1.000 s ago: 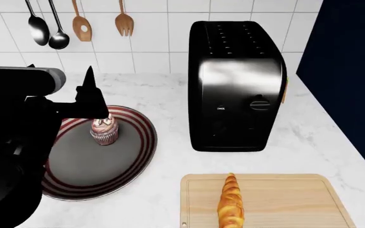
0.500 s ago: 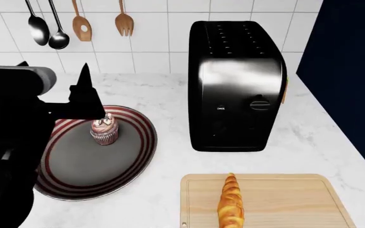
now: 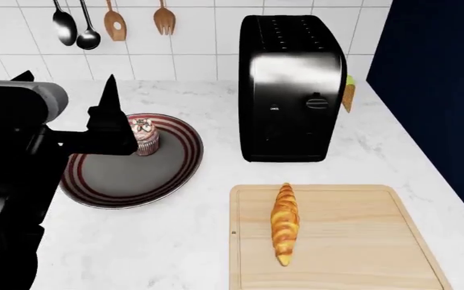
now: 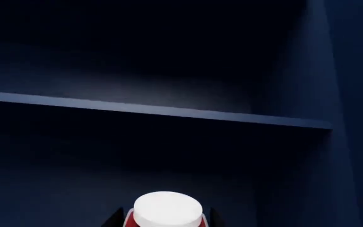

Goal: From the different types of pastries on the counter, select a croissant and place it on the cutting board. Then retrieve a jar of jam from the cabinet and place it alongside the croissant on the cutting board.

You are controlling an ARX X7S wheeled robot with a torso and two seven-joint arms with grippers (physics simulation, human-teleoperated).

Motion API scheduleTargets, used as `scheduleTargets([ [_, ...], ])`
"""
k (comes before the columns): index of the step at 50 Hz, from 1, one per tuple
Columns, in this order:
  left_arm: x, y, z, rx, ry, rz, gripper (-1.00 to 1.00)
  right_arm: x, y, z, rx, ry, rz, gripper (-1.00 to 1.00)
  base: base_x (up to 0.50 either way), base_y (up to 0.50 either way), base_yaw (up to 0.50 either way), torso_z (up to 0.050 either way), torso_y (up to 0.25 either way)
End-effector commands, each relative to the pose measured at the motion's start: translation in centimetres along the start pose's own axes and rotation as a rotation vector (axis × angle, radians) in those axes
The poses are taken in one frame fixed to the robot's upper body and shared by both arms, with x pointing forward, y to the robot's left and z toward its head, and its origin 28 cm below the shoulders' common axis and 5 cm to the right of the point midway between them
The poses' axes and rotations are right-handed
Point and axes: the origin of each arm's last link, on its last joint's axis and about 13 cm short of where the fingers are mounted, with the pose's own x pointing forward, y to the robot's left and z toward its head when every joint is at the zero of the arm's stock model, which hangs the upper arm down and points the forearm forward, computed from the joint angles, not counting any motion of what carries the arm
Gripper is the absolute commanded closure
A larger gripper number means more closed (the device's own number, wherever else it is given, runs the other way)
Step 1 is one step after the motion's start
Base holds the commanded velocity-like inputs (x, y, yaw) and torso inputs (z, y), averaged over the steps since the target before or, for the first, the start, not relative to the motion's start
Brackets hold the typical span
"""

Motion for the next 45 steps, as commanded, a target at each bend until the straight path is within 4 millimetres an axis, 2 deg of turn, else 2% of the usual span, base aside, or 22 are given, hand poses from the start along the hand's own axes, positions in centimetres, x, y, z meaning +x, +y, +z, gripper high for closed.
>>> scheduleTargets([
  [1,0.0,-0.2,0.1,0.002,0.001,0.0,-1.0,-0.7,0.0,-0.8,-0.075,0.062,-0.064,1.0,0.0,0.0,0.0,0.0,0.0],
  [3,0.2,-0.1,-0.1,0.0,0.005,0.001,-1.0,-1.9,-0.2,-1.1,-0.09,0.071,-0.12,1.0,0.0,0.0,0.0,0.0,0.0],
  [5,0.4,-0.2,-0.1,-0.001,0.009,0.003,-1.0,-3.8,-0.2,-0.8,-0.071,0.052,-0.139,1.0,0.0,0.0,0.0,0.0,0.0],
  [7,0.4,-0.2,-0.1,0.001,0.011,0.008,-1.0,-5.4,-0.3,-0.8,-0.068,0.033,-0.085,1.0,0.0,0.0,0.0,0.0,0.0],
  [15,0.4,-0.3,-0.3,-0.002,0.016,0.011,-1.0,-5.9,-2.4,-1.8,-0.156,0.031,-0.085,1.0,0.0,0.0,0.0,0.0,0.0],
  [23,0.5,-0.4,-0.3,0.002,0.019,0.011,-1.0,-9.0,-4.7,-5.7,-0.251,0.077,-0.042,1.0,0.0,0.0,0.0,0.0,0.0],
  [32,0.7,-0.6,-0.4,0.001,0.03,0.012,-1.0,-13.3,-5.7,-9.7,-0.281,0.162,0.028,1.0,0.0,0.0,0.0,0.0,0.0],
  [39,0.8,-0.9,-0.4,0.008,0.037,0.006,-1.0,-15.4,-6.1,-11.4,-0.258,0.222,0.039,1.0,0.0,0.0,0.0,0.0,0.0],
  [45,0.9,-1.1,-0.5,0.011,0.041,0.002,-1.0,-16.2,-5.4,-12.6,-0.215,0.273,0.055,1.0,0.0,0.0,0.0,0.0,0.0],
])
